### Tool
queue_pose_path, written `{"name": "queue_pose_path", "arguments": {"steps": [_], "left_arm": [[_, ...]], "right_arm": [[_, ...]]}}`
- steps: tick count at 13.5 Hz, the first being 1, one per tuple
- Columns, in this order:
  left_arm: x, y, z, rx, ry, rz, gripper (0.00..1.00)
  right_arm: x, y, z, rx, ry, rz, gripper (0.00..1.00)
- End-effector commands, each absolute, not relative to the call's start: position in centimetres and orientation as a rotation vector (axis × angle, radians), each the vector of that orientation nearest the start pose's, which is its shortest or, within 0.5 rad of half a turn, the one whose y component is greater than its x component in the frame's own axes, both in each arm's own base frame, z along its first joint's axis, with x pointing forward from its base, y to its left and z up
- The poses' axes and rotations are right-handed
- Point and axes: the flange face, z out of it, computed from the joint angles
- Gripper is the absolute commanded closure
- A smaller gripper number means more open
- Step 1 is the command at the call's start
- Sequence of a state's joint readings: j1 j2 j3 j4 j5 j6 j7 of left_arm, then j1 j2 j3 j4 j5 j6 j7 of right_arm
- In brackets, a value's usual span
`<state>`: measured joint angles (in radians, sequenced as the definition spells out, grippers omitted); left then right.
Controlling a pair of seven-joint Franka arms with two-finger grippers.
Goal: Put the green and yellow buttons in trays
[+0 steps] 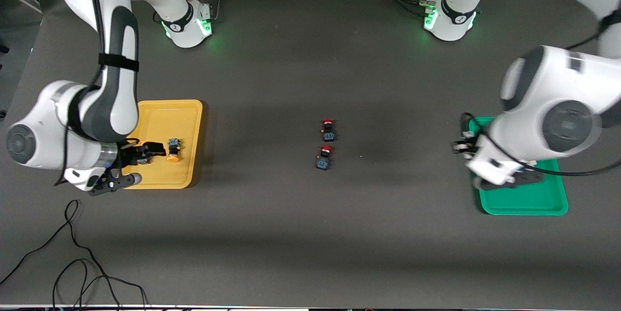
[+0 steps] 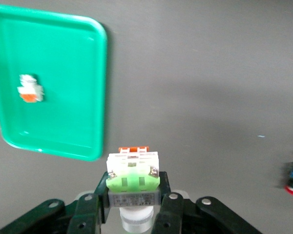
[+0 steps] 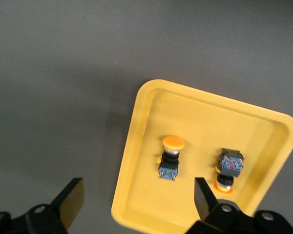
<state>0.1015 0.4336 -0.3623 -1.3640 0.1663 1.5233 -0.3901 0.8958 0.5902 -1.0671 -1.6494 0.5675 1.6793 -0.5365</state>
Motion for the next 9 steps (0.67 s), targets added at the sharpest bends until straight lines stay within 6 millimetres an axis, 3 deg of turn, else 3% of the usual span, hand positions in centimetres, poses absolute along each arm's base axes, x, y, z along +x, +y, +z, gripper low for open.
{"name": "queue_pose_path", "arguments": {"steps": [1, 2, 4, 6, 9], "left_arm": [[65.4, -3.2, 45.7, -3.027, -0.040, 0.374, 1.00], [65.5, -1.1, 45.1, -3.034, 0.004, 0.368, 1.00], [65.5, 1.6, 41.7, -3.022, 0.011, 0.337, 1.00], [64.5, 2.7, 36.7, -3.040, 0.024, 0.269, 1.00], [62.7, 3.6, 31.0, -3.073, 0.026, 0.173, 1.00]], "right_arm": [[62.9, 5.1, 43.8, -3.018, -0.342, 0.360, 0.00], [62.8, 5.1, 45.7, -3.025, -0.356, 0.357, 0.00], [62.3, 5.2, 48.0, -3.037, -0.389, 0.366, 0.00], [61.8, 4.4, 49.9, -3.047, -0.380, 0.353, 0.00], [60.6, 4.2, 53.0, -3.083, -0.255, 0.313, 0.00]]}}
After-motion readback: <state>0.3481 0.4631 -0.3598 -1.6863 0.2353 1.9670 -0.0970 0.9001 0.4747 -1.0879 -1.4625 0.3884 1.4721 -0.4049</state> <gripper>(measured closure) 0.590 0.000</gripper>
